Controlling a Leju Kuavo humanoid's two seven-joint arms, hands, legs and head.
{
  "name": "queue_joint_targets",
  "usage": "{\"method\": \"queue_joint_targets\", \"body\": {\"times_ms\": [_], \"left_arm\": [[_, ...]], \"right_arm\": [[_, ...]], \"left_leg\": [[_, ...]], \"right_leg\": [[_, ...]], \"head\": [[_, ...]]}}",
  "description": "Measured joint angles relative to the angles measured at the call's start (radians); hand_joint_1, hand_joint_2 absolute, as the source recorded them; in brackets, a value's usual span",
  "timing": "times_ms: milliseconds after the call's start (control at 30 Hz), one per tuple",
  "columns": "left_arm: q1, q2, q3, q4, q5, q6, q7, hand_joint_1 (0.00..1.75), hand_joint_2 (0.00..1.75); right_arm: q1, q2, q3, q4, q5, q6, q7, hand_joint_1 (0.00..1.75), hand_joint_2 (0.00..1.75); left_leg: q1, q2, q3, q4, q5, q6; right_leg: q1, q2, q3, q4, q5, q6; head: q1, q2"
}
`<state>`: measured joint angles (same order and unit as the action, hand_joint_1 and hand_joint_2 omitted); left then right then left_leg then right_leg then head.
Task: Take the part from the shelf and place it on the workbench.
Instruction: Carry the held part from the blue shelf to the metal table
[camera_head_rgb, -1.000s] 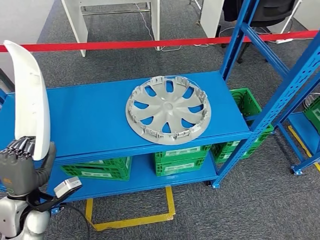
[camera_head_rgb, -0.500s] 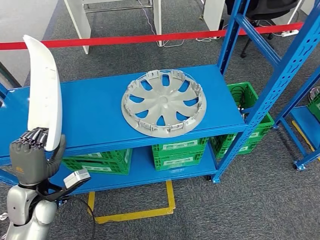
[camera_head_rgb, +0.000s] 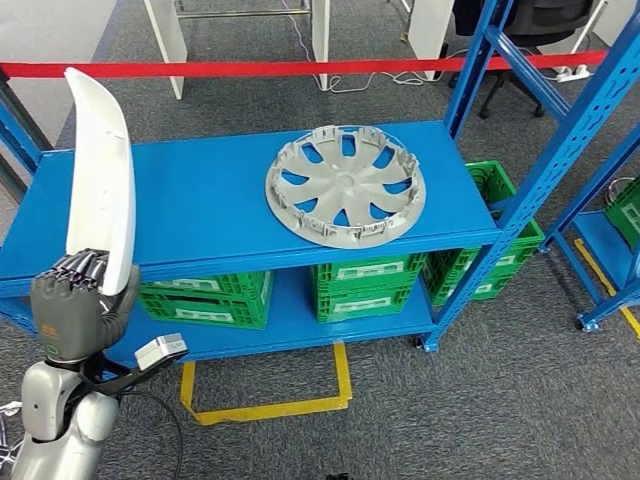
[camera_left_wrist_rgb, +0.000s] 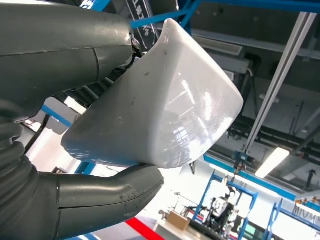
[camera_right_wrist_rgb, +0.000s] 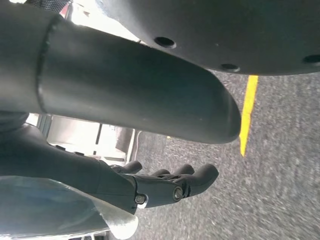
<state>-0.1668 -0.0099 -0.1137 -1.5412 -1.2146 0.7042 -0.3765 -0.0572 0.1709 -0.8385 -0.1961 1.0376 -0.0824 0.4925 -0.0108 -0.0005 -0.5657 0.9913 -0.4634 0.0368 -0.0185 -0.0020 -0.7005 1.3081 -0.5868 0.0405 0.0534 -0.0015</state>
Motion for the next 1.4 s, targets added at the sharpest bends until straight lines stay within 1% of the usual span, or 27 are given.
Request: {"method": "queue_joint_targets", "body": {"times_ms": [200, 300, 367, 433, 500, 533, 567, 600, 633, 700, 733, 800, 833, 867, 900, 967, 1000, 1033, 1067, 1100, 1133, 1200, 1233, 1267, 1333, 1367, 1400], "left_arm": [[0.0, 0.0, 0.0, 0.0, 0.0, 0.0, 0.0, 1.75, 1.75], [0.0, 0.0, -0.001, 0.001, 0.0, 0.0, 0.002, 1.75, 1.75], [-0.001, 0.001, -0.003, 0.001, 0.001, 0.0, 0.006, 1.75, 1.75], [-0.005, 0.006, -0.01, 0.004, 0.003, 0.0, 0.012, 1.75, 1.75], [-0.013, 0.013, -0.026, 0.016, 0.008, 0.0, 0.023, 1.75, 1.75], [-0.014, 0.016, -0.035, 0.023, 0.01, 0.0, 0.029, 1.75, 1.75], [-0.015, 0.016, -0.043, 0.028, 0.01, 0.0, 0.034, 1.75, 1.75], [-0.016, 0.016, -0.049, 0.03, 0.009, 0.0, 0.037, 1.75, 1.75], [-0.016, 0.016, -0.055, 0.031, 0.007, 0.0, 0.039, 1.75, 1.75], [-0.017, 0.014, -0.064, 0.033, 0.003, 0.0, 0.042, 1.75, 1.75], [-0.017, 0.012, -0.067, 0.034, 0.001, 0.0, 0.043, 1.75, 1.75], [-0.016, 0.011, -0.071, 0.038, 0.0, 0.0, 0.043, 1.75, 1.75], [-0.016, 0.01, -0.073, 0.041, 0.0, 0.0, 0.043, 1.75, 1.75], [-0.016, 0.009, -0.075, 0.042, 0.0, 0.0, 0.043, 1.75, 1.75], [-0.017, 0.007, -0.077, 0.044, 0.0, 0.0, 0.043, 1.75, 1.75], [-0.016, 0.006, -0.081, 0.047, 0.0, 0.0, 0.046, 1.75, 1.75], [-0.016, 0.006, -0.083, 0.049, 0.0, 0.0, 0.05, 1.75, 1.75], [-0.014, 0.006, -0.086, 0.051, -0.001, 0.0, 0.056, 1.75, 1.75], [-0.012, 0.007, -0.089, 0.053, -0.003, 0.0, 0.063, 1.75, 1.75], [-0.009, 0.007, -0.09, 0.053, -0.005, 0.0, 0.069, 1.75, 1.75], [-0.005, 0.008, -0.091, 0.053, -0.008, 0.0, 0.074, 1.75, 1.75], [0.012, 0.012, -0.09, 0.042, -0.013, 0.0, 0.081, 1.75, 1.75], [0.025, 0.015, -0.089, 0.032, -0.016, 0.001, 0.083, 1.75, 1.75], [0.042, 0.018, -0.087, 0.02, -0.019, 0.001, 0.084, 1.75, 1.75], [0.086, 0.027, -0.077, -0.011, -0.024, 0.001, 0.084, 1.75, 1.75], [0.111, 0.031, -0.071, -0.028, -0.025, 0.001, 0.083, 1.75, 1.75], [0.133, 0.036, -0.065, -0.045, -0.024, 0.001, 0.081, 1.75, 1.75]], "right_arm": [[0.0, 0.0, 0.0, 0.0, 0.0, 0.0, 0.0, 0.0, 0.0], [0.0, 0.0, 0.0, 0.0, 0.0, 0.0, -0.001, 0.0, 0.0], [-0.001, 0.0, 0.0, 0.0, 0.002, -0.001, -0.004, 0.0, 0.0], [-0.004, 0.001, 0.0, -0.001, 0.002, -0.002, -0.007, 0.0, 0.0], [-0.004, 0.002, -0.001, 0.0, 0.003, 0.002, 0.016, 0.0, 0.0], [-0.004, 0.003, -0.001, 0.0, 0.004, 0.004, 0.031, 0.0, 0.0], [-0.003, 0.003, -0.001, 0.0, 0.006, 0.005, 0.046, 0.0, 0.0], [-0.003, 0.003, -0.001, 0.0, 0.008, 0.004, 0.051, 0.0, 0.0], [-0.002, 0.003, -0.001, 0.0, 0.009, 0.002, 0.054, 0.0, 0.0], [-0.002, 0.004, -0.001, 0.0, 0.013, -0.001, 0.057, 0.0, 0.0], [-0.002, 0.004, -0.001, 0.0, 0.014, -0.002, 0.058, 0.0, 0.0], [0.0, 0.005, -0.001, 0.0, 0.015, -0.002, 0.058, 0.0, 0.0], [0.002, 0.005, -0.001, 0.0, 0.015, -0.002, 0.058, 0.0, 0.0], [0.004, 0.005, -0.001, 0.0, 0.015, -0.002, 0.059, 0.0, 0.0], [0.005, 0.005, -0.001, 0.0, 0.015, -0.002, 0.06, 0.0, 0.0], [0.007, 0.005, -0.001, 0.0, 0.018, -0.004, 0.057, 0.0, 0.0], [0.007, 0.005, -0.001, 0.0, 0.022, -0.007, 0.051, 0.0, 0.0], [0.007, 0.005, -0.001, 0.0, 0.027, -0.013, 0.038, 0.0, 0.0], [0.007, 0.005, -0.001, 0.0, 0.033, -0.022, 0.013, 0.0, 0.0], [0.008, 0.006, 0.0, 0.0, 0.038, -0.031, -0.022, 0.0, 0.0], [0.008, 0.006, 0.0, -0.001, 0.042, -0.039, -0.073, 0.0, 0.0], [0.008, 0.007, 0.005, -0.002, 0.051, -0.05, -0.216, 0.0, 0.0], [0.009, 0.008, 0.009, -0.002, 0.055, -0.055, -0.305, 0.0, 0.0], [0.01, 0.009, 0.014, -0.002, 0.059, -0.062, -0.4, 0.0, 0.0], [0.016, 0.016, 0.025, -0.002, 0.06, -0.076, -0.601, 0.0, 0.0], [0.021, 0.021, 0.03, -0.002, 0.058, -0.079, -0.695, 0.0, 0.0], [0.024, 0.027, 0.034, -0.001, 0.055, -0.078, -0.776, 0.0, 0.0]], "left_leg": [[0.0, 0.0, -0.001, 0.0, 0.0, 0.0], [-0.002, 0.0, -0.006, 0.001, 0.005, 0.0], [-0.003, -0.001, -0.016, 0.003, 0.015, -0.002], [-0.003, -0.003, -0.037, 0.013, 0.026, -0.018], [0.008, -0.005, -0.078, 0.166, -0.057, -0.05], [0.015, -0.005, -0.083, 0.232, -0.09, -0.062], [0.021, -0.005, -0.071, 0.275, -0.103, -0.069], [0.023, -0.004, -0.029, 0.227, -0.073, -0.069], [0.023, -0.004, 0.024, 0.156, -0.062, -0.068], [0.02, -0.004, 0.11, 0.023, -0.081, -0.058], [0.016, -0.004, 0.128, -0.012, -0.093, -0.051], [0.013, -0.003, 0.116, -0.024, -0.081, -0.033], [0.014, -0.001, 0.104, -0.025, -0.069, -0.023], [0.015, 0.001, 0.09, -0.027, -0.055, -0.014], [0.016, 0.003, 0.075, -0.029, -0.04, -0.007], [0.013, 0.003, 0.039, -0.027, -0.011, -0.002], [0.011, 0.003, 0.02, -0.026, 0.003, -0.002], [0.01, 0.003, 0.002, -0.024, 0.017, -0.002], [0.009, 0.004, -0.016, -0.023, 0.029, -0.004], [0.008, 0.004, -0.033, -0.02, 0.041, -0.006], [0.008, 0.003, -0.047, -0.016, 0.051, -0.009], [0.004, 0.003, -0.068, -0.005, 0.068, -0.018], [0.003, 0.003, -0.075, -0.001, 0.077, -0.023], [0.002, 0.003, -0.08, 0.002, 0.086, -0.028], [0.005, 0.003, -0.091, 0.008, 0.084, -0.041], [0.007, 0.002, -0.097, 0.028, 0.055, -0.047], [0.009, 0.001, -0.105, 0.066, 0.008, -0.053]], "right_leg": [[0.0, 0.0, 0.002, -0.002, 0.002, 0.0], [0.001, 0.0, 0.025, -0.031, 0.022, -0.003], [0.006, 0.003, 0.106, -0.143, 0.049, -0.016], [0.012, 0.005, 0.192, -0.287, 0.066, -0.034], [0.012, -0.003, 0.166, -0.334, 0.102, -0.048], [0.01, -0.009, 0.133, -0.332, 0.128, -0.053], [0.009, -0.012, 0.101, -0.325, 0.148, -0.052], [0.009, -0.013, 0.083, -0.319, 0.157, -0.049], [0.009, -0.013, 0.068, -0.312, 0.167, -0.045], [0.011, -0.013, 0.05, -0.305, 0.185, -0.035], [0.011, -0.013, 0.047, -0.306, 0.195, -0.028], [0.008, -0.013, 0.041, -0.311, 0.214, -0.015], [0.006, -0.011, 0.033, -0.306, 0.202, -0.009], [0.005, -0.008, 0.021, -0.284, 0.169, -0.004], [0.004, -0.005, 0.006, -0.241, 0.116, -0.001], [0.005, -0.001, -0.021, -0.11, 0.01, 0.003], [0.005, -0.001, -0.025, -0.051, -0.01, 0.005], [0.005, -0.001, -0.018, -0.014, -0.002, 0.005], [0.005, -0.001, 0.005, -0.011, 0.024, 0.004], [0.005, -0.001, 0.043, -0.04, 0.054, 0.001], [0.006, 0.001, 0.1, -0.102, 0.069, -0.003], [0.008, 0.006, 0.222, -0.261, 0.047, -0.009], [0.009, 0.009, 0.26, -0.317, 0.027, -0.012], [0.011, 0.01, 0.273, -0.345, 0.016, -0.016], [0.01, 0.006, 0.256, -0.348, 0.022, -0.031], [0.009, 0.003, 0.245, -0.348, 0.031, -0.041], [0.008, -0.001, 0.235, -0.348, 0.042, -0.05]], "head": [[0.0, 0.0], [0.0, 0.0], [-0.001, 0.0], [-0.002, 0.0], [-0.006, 0.0], [-0.008, 0.0], [-0.008, 0.0], [-0.008, 0.0], [-0.009, 0.0], [-0.007, 0.0], [-0.007, 0.0], [-0.008, 0.0], [-0.008, 0.0], [-0.007, 0.0], [-0.006, 0.0], [-0.002, 0.0], [-0.002, 0.0], [-0.002, 0.0], [-0.002, 0.0], [-0.002, 0.0], [-0.001, 0.0], [0.0, 0.0], [0.001, 0.0], [0.001, 0.0], [0.001, 0.0], [-0.001, 0.0], [-0.002, 0.0]]}}
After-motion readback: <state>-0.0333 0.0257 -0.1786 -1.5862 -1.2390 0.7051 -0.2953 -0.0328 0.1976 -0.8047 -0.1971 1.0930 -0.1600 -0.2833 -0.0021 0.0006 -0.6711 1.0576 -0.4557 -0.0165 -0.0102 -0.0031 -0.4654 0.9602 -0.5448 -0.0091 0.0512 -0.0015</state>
